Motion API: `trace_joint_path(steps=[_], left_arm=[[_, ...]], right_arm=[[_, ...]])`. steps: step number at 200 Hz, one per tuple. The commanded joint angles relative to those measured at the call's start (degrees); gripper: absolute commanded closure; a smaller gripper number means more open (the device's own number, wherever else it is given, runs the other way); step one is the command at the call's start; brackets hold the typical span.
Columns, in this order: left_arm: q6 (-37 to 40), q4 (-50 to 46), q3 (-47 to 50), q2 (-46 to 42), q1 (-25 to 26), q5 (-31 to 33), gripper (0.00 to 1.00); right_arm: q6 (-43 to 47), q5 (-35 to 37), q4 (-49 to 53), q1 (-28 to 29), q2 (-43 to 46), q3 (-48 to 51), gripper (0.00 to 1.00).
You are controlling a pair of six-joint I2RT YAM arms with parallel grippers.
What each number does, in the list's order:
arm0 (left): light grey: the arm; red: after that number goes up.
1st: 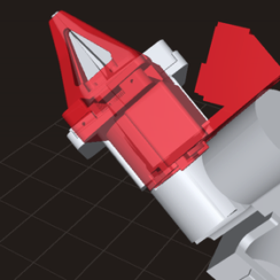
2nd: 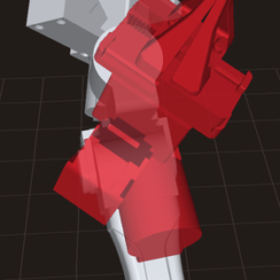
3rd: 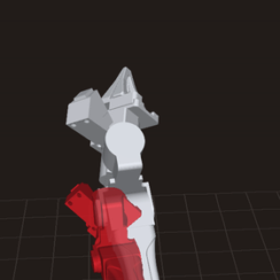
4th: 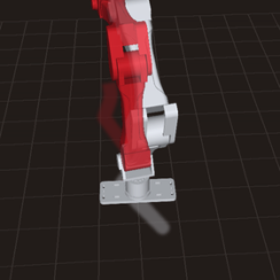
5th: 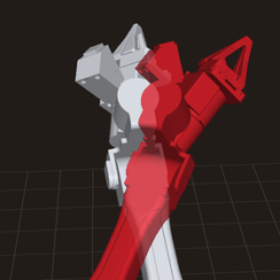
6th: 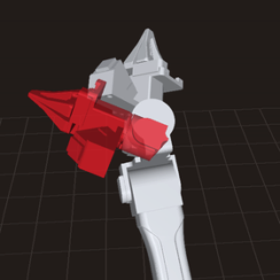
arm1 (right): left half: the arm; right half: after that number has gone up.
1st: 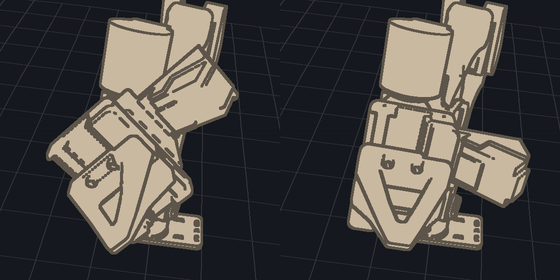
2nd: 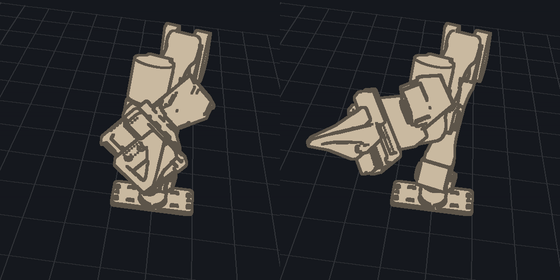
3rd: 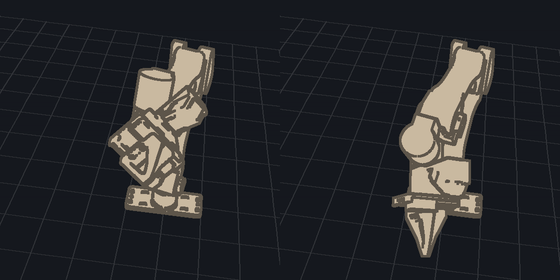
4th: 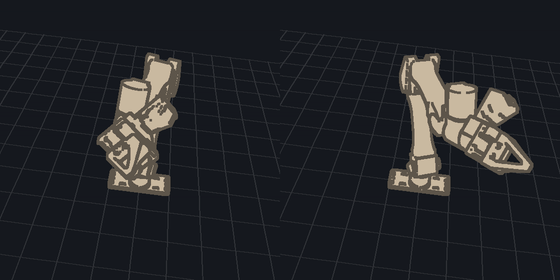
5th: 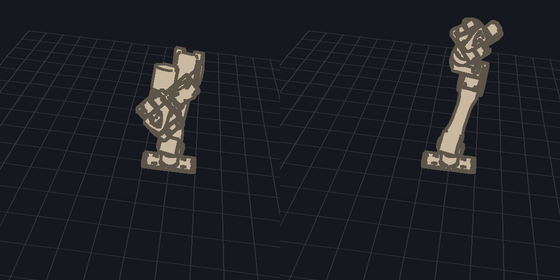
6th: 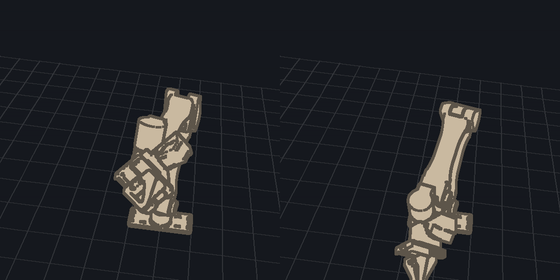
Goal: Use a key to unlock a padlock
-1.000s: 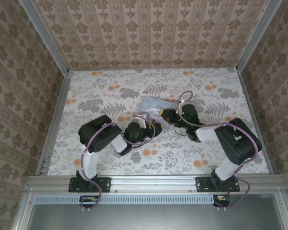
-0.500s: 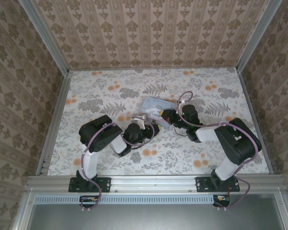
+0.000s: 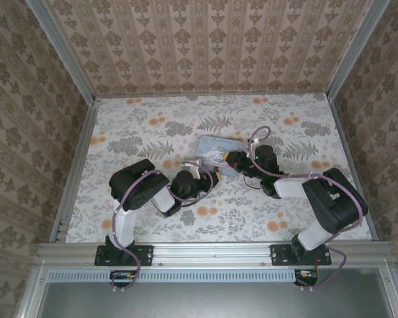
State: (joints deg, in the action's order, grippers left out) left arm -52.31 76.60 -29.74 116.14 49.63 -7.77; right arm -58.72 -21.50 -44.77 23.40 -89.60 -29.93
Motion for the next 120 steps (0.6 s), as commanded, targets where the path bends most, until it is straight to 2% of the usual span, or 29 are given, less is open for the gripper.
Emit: trace_joint_path(steps=[1, 34, 68, 120], left_arm=[[-1.42, -4.55, 1.39, 0.18, -0.83, -1.25, 0.99], [-4.06, -5.26, 1.35, -1.31, -0.93, -1.93, 1.00], [-7.85, -5.51, 1.34, -2.50, -0.83, -3.69, 1.00], [-14.60, -3.43, 1.44, -4.57, -0.50, -6.61, 1.00]], right_arm=[[0.94, -1.74, 4.56, -0.34, 7.28, 1.92, 1.00], [1.93, -0.16, 10.92, -0.31, 20.53, 7.52, 1.00], [-0.65, -0.26, 11.30, -0.28, 30.30, 17.93, 1.00], [-3.30, -1.71, 6.84, 1.66, 35.32, 27.88, 1.00]])
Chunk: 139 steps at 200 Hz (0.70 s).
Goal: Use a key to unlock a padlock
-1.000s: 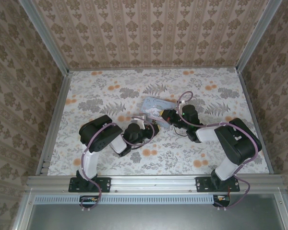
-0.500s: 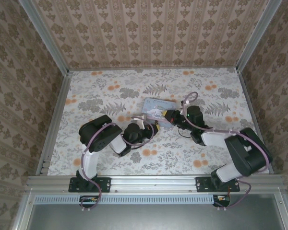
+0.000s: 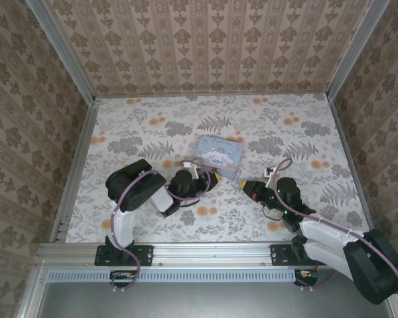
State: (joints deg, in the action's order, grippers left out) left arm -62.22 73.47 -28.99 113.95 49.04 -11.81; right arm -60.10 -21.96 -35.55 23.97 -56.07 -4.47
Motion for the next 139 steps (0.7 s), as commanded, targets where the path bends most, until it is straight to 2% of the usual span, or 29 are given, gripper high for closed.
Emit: trace_joint_path(steps=[1, 43, 78, 108, 139], left_arm=[[-4.77, -0.33, 0.69, -2.44, 0.09, -2.63, 1.00], [-9.11, 0.00, -0.25, -3.30, 1.42, -3.13, 1.00], [-12.06, 0.09, -1.66, -3.38, 2.30, -2.38, 1.00], [-12.93, 0.19, -1.50, -3.91, 2.31, -1.42, 1.00], [-13.02, 0.20, -1.20, -3.91, 2.24, -0.87, 1.00]], right_arm=[[-1.94, -1.21, -2.36, 1.13, 1.82, 2.57, 1.00], [-3.84, 4.53, -1.45, 3.71, 3.78, 3.96, 1.00], [-4.09, 6.17, -1.93, 5.09, 2.28, 2.77, 1.00], [-4.56, 7.41, -6.27, 6.75, -4.35, 1.09, 1.00], [-5.82, 8.96, -15.48, 9.22, -15.10, -0.85, 1.00]])
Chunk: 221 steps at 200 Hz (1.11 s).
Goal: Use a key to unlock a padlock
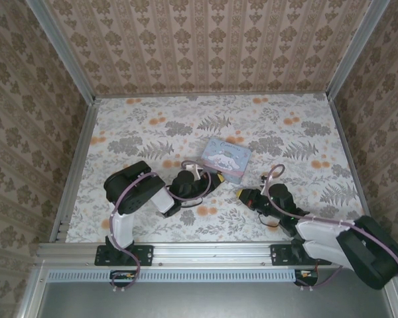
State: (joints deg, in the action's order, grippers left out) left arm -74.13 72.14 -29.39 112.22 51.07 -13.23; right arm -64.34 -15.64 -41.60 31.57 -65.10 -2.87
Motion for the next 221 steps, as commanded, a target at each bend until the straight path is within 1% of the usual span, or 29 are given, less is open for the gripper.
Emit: trace_joint_path(steps=[1, 30, 52, 101, 127, 148, 167, 221], left_arm=[[-1.06, 1.48, -0.78, -2.19, 0.23, 0.57, 1.00], [-1.04, 1.86, 0.42, -2.60, -0.64, 1.52, 1.00], [-0.49, 1.66, 0.97, -3.49, -1.81, 1.37, 1.00], [0.04, 1.76, 3.44, -5.24, -3.69, 1.32, 1.00], [-0.29, 1.75, 3.51, -5.61, -4.24, 1.12, 1.00], [-0.95, 1.76, 3.07, -5.61, -4.57, 1.02, 1.00], [-1.69, 1.71, 2.64, -5.36, -4.74, 1.19, 1.00], [-2.99, 1.78, 1.48, -5.25, -4.84, 1.46, 1.00]], right_arm=[[-1.62, 2.68, -9.71, 1.67, -6.43, -2.55, 1.00], [-1.87, 2.09, -15.79, 2.29, -15.77, -5.43, 1.00], [-0.08, -1.01, -16.07, 1.02, -20.60, -8.58, 1.00], [1.77, -8.37, -15.82, -6.40, -25.98, -12.68, 1.00], [2.76, -11.52, -13.22, -7.83, -27.47, -16.34, 1.00], [1.98, -13.68, -13.94, -7.54, -28.95, -17.52, 1.00], [0.24, -13.65, -16.42, -6.36, -29.90, -15.78, 1.00], [-4.64, -5.76, -21.96, 0.21, -31.73, -10.67, 1.00]])
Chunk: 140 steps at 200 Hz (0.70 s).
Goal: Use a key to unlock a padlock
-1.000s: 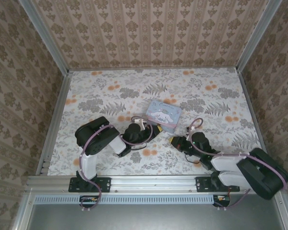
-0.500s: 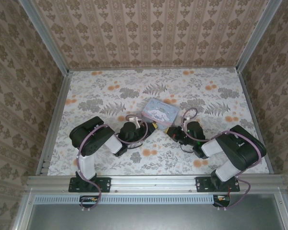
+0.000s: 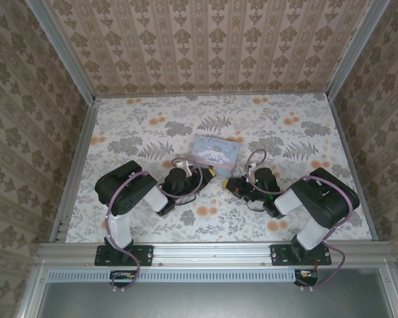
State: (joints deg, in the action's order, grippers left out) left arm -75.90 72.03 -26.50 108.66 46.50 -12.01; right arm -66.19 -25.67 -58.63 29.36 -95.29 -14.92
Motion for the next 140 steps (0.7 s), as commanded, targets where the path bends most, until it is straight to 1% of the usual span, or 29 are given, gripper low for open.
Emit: trace_joint_path(steps=[1, 29, 62, 98, 140], left_arm=[[-1.20, 1.89, -1.43, -1.69, -0.27, 0.23, 1.00], [-1.60, 1.95, -0.97, -2.20, -0.27, 0.92, 1.00], [-1.88, 1.92, -0.83, -2.31, -0.27, 1.29, 1.00], [-1.89, 1.98, -0.75, -2.16, -0.36, 1.60, 1.00], [-2.18, 2.14, -1.18, -1.44, -0.36, 1.63, 1.00]], right_arm=[[-2.88, 4.42, -5.05, 2.52, -1.60, 1.42, 1.00], [-6.91, 10.02, -10.26, 5.12, -4.57, 1.62, 1.00], [-11.74, 14.02, -16.48, 6.23, -9.02, 0.65, 1.00], [-12.90, 16.49, -16.74, 6.76, -9.76, -0.54, 1.00], [-13.17, 16.88, -16.00, 6.86, -9.05, -1.56, 1.00]])
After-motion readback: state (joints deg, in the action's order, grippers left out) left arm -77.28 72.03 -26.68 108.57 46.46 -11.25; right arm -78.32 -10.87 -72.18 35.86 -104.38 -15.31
